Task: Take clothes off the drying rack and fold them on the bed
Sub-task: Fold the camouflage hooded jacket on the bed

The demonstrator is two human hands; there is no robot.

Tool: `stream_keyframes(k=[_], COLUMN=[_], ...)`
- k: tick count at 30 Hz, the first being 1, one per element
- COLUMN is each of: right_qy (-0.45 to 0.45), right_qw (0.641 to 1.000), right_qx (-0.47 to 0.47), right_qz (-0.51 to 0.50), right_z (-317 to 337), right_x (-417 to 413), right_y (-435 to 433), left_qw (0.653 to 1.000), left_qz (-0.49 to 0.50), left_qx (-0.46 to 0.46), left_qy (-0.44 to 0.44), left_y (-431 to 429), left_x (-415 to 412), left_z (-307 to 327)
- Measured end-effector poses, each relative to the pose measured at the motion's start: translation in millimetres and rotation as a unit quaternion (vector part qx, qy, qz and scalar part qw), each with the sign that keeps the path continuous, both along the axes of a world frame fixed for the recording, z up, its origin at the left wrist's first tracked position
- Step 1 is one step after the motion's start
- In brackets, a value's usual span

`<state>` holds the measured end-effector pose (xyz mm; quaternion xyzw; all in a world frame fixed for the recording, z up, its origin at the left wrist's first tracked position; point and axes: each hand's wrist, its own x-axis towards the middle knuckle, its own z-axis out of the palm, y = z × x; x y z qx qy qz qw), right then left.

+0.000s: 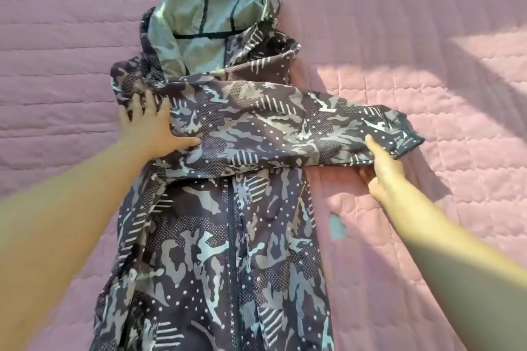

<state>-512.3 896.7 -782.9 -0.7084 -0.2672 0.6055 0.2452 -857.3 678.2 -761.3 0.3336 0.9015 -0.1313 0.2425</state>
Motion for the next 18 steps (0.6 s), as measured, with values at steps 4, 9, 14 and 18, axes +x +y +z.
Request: stream_keyframes(k=[4, 9, 14, 18], right_qy=[0.162, 0.08, 0.111, 0.107], right_qw=[0.985, 0.992, 0.986, 0.98], right_qx=[-0.056, -0.021, 0.009, 0.129], right_qz=[-0.026, -0.098, -0.121, -0.111], right_z=[-1, -14, -5, 29], right_x=[-2, 12, 13, -14], right_y=[-2, 5, 10, 2], left_qw=[0.981, 0.992, 0.991, 0.987], left_qz=[-0.102, -0.01, 0.003, -0.102], left_qx=[0.162, 0.047, 0.058, 0.121], left_qy=[0.036, -0.116, -0.123, -0.042], left_y=[12, 26, 27, 4], left_x=[65, 99, 97, 106], left_z=[-1, -26, -26, -19])
